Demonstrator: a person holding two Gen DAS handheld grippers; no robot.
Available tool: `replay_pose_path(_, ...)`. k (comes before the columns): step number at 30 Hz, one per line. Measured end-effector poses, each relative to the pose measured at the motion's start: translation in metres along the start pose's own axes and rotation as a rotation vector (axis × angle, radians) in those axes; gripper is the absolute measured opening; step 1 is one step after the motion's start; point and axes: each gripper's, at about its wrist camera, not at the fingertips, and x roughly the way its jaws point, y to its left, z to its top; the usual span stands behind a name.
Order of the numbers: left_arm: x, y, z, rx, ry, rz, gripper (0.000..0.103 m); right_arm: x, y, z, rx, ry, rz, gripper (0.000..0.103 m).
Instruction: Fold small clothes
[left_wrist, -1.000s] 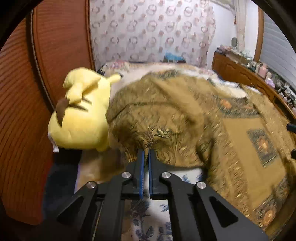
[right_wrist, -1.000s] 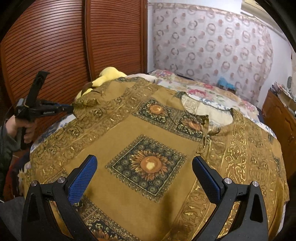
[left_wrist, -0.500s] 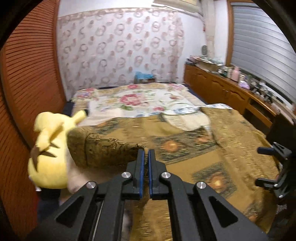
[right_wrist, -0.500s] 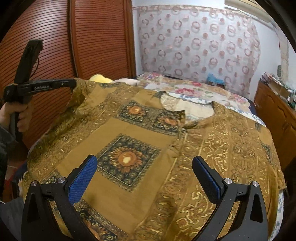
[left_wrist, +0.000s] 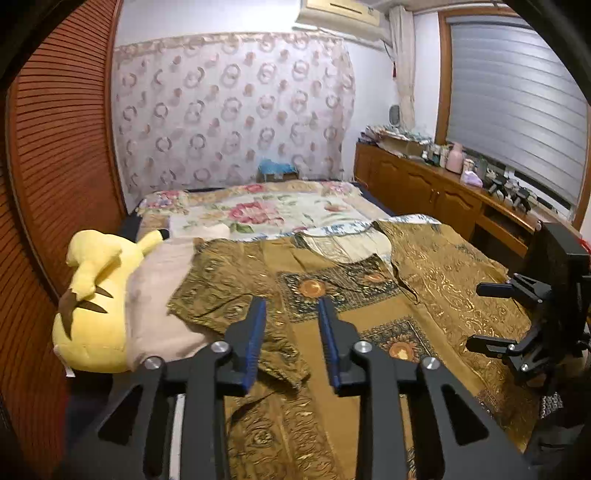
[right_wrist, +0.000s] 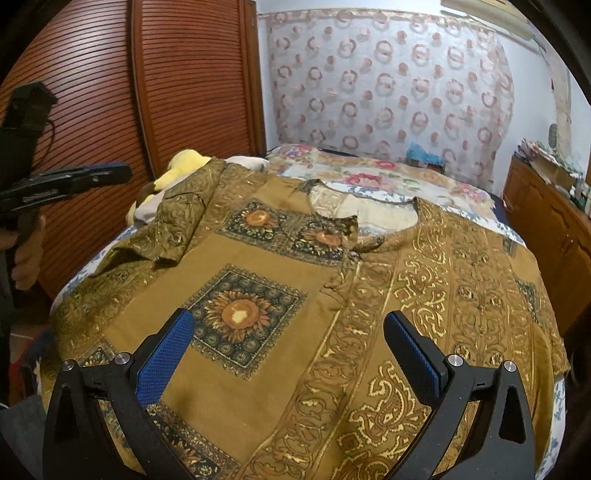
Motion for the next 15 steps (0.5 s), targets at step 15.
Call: replay_pose_path(15,-0.032,0.048,-0.029,-0.087,-0.082,0.099,0.062,0.057,0.064,0.066,-0.177,-0.009,0.149,0.086)
